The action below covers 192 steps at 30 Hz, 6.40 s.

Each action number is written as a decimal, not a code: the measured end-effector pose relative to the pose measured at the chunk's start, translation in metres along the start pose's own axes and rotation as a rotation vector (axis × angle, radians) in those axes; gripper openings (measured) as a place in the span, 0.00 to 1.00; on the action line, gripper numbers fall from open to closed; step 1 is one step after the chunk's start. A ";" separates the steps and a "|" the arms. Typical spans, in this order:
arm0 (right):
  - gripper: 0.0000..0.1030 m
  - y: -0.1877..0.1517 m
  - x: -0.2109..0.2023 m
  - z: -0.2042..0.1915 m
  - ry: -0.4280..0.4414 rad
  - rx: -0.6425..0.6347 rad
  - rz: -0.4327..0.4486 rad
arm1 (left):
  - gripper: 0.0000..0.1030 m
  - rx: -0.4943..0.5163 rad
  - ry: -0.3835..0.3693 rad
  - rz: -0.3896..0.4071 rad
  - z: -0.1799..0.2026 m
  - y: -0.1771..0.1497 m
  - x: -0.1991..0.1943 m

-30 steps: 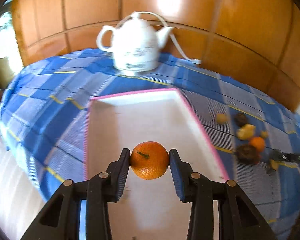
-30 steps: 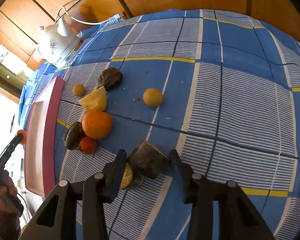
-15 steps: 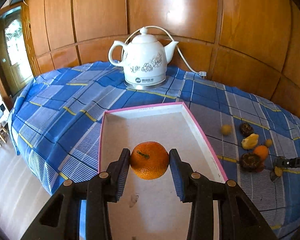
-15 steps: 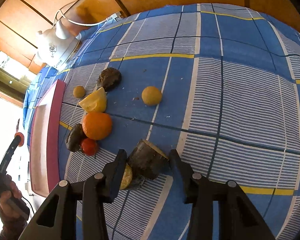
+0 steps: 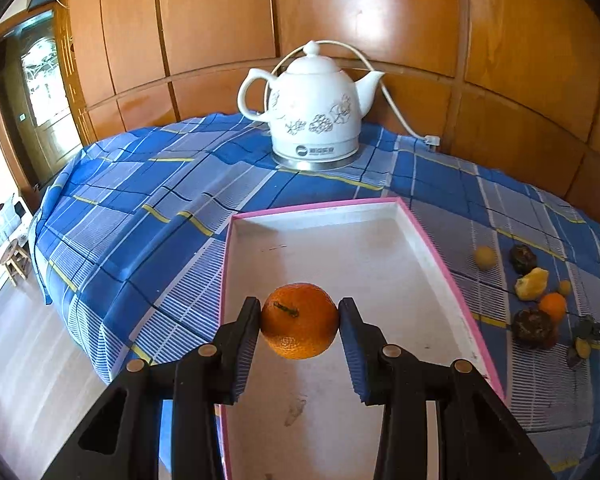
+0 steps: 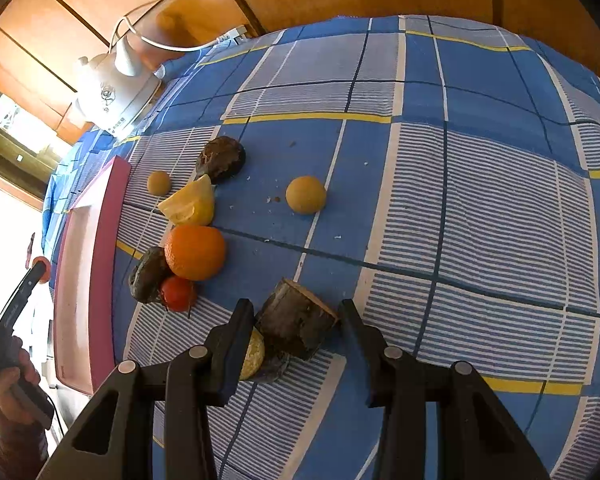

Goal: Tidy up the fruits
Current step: 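Carry the orange into the pink tray and open the left tool while the right tool reaches the dark slice, then close the right tool on the dark cylindrical slice and lift it, then lower the slice into the pink tray and open the right tool, then move the left tool to the dark brown round fruit and close on it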

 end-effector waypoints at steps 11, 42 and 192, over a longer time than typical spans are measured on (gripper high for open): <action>0.43 0.000 0.001 -0.003 -0.015 -0.020 0.012 | 0.40 -0.038 0.060 -0.056 -0.017 -0.001 0.030; 0.42 -0.015 -0.038 -0.044 -0.192 -0.272 0.307 | 0.49 -0.020 -0.119 0.028 0.045 -0.018 -0.038; 0.53 0.035 -0.053 -0.005 -0.117 -0.075 0.224 | 0.44 0.336 -0.415 -0.103 0.172 0.018 -0.007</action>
Point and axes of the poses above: each gripper's, at about its wrist camera, not at the fingertips, and x roughly the way its jaws point, z to its right, y to its top, the point moved 2 cm from there along x, roughly the way its jaws point, and after that the axes turned 13 degrees about x, right-handed, at the moved point
